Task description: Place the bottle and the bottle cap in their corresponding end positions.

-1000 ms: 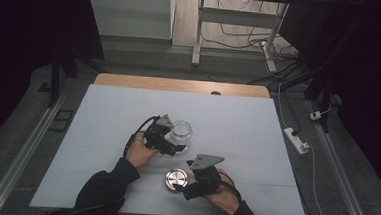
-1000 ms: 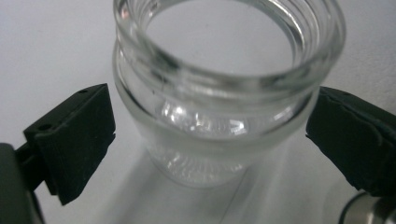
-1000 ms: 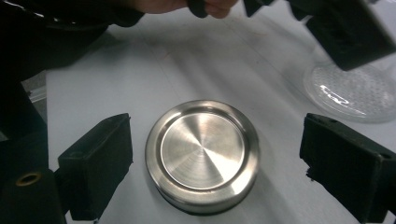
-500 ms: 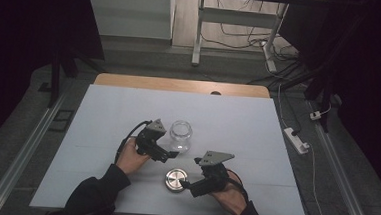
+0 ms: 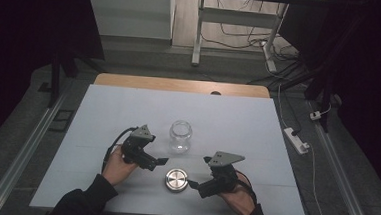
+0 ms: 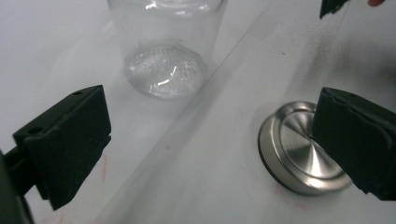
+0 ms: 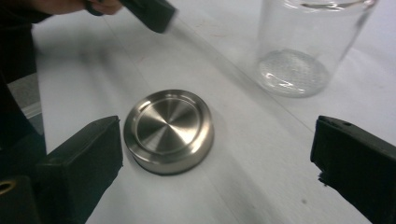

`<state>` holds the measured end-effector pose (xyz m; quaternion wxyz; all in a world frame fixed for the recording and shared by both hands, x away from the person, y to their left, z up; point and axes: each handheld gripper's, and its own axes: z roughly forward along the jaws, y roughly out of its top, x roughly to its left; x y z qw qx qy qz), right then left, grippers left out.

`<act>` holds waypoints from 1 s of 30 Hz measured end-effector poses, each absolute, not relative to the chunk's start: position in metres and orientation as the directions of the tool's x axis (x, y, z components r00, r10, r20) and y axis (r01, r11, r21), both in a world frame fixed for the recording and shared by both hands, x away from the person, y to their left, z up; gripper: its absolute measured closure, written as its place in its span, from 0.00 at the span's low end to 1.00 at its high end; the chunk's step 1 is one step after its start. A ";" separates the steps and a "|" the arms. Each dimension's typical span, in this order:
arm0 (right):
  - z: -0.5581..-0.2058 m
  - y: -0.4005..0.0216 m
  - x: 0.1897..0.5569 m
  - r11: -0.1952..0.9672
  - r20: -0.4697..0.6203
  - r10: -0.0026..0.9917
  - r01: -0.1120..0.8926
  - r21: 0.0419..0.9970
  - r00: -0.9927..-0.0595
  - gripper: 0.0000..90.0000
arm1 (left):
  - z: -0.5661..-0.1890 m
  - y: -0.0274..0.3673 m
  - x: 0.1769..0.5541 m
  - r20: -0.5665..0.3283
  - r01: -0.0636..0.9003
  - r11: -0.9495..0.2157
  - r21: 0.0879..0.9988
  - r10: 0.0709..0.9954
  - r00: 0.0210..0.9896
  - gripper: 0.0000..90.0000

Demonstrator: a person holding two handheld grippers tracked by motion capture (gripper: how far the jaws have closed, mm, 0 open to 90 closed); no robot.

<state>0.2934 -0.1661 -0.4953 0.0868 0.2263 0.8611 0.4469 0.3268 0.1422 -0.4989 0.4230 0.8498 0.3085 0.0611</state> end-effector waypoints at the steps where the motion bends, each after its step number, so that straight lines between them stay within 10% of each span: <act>1: -0.495 -0.168 0.293 0.500 0.048 0.471 0.311 0.808 -0.881 0.01 | -0.499 0.145 0.324 -0.156 0.473 -0.453 0.756 0.578 0.801 0.00; 30: -0.490 -0.248 0.289 0.399 0.056 0.658 0.411 0.820 -0.751 0.01 | -0.507 0.209 0.253 -0.149 0.538 -0.381 0.752 0.697 0.702 0.00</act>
